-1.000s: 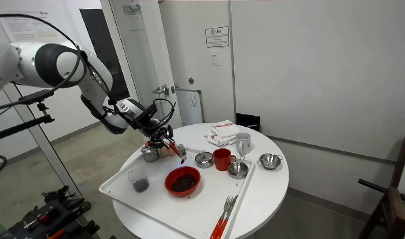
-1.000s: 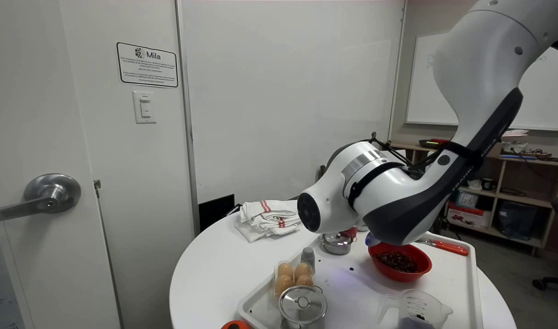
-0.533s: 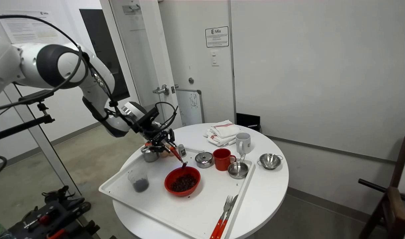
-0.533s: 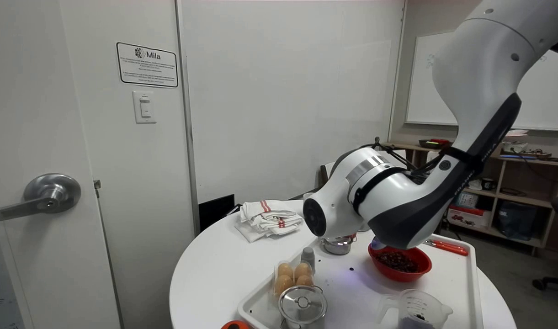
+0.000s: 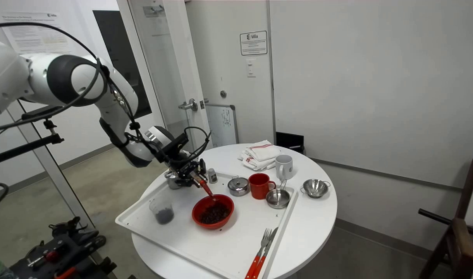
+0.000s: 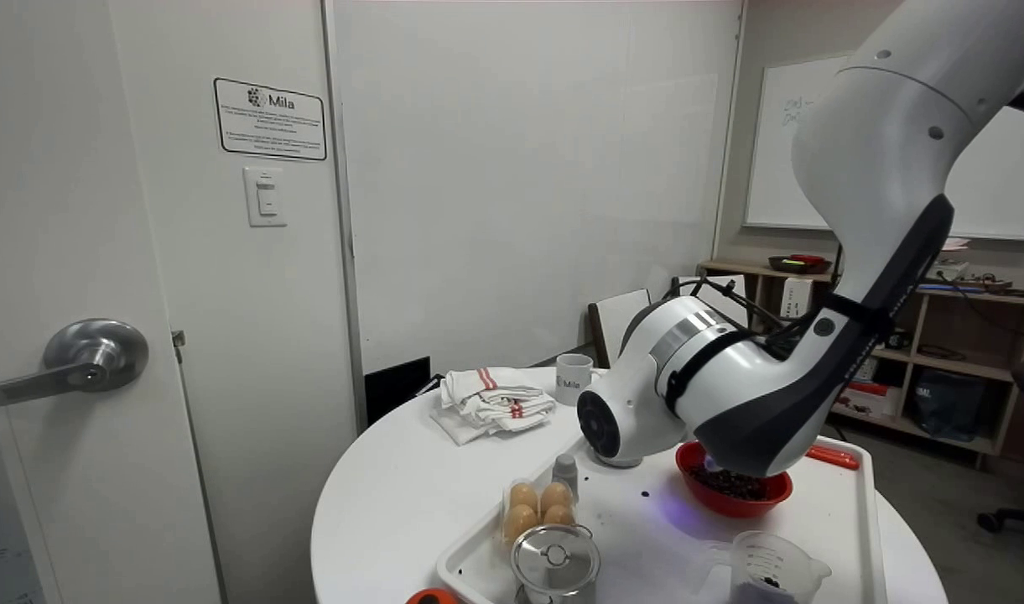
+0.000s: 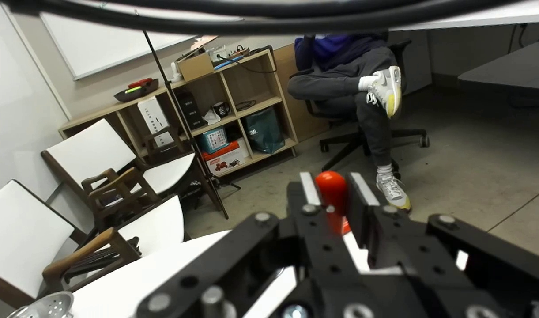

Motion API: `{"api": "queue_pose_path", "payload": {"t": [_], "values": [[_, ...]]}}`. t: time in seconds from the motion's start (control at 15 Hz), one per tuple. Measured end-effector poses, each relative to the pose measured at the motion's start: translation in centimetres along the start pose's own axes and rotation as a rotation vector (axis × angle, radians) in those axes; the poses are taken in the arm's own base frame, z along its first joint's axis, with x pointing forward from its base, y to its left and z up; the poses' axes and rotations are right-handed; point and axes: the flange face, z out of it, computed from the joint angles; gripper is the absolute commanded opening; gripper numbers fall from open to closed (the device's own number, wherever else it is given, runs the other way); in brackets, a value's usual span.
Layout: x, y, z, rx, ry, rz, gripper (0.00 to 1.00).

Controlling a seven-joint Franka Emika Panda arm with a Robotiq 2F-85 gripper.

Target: Use the spoon to stir the contents of the red bowl

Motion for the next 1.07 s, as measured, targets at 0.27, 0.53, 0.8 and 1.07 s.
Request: {"api": "queue_pose_path", "payload": {"t": [0.27, 0.53, 0.8, 1.07], "values": [[0.9, -1.1, 1.4, 0.008, -0.021, -0.03, 0.05], [1.5, -2.5, 3.1, 0.027, -0.045, -0.067, 0.05], [2.6, -3.4, 5.3, 0.045, -0.078, -0.095, 0.05], [2.7, -2.7, 6.4, 0.055, -0.093, -0.083, 0.05]]}}
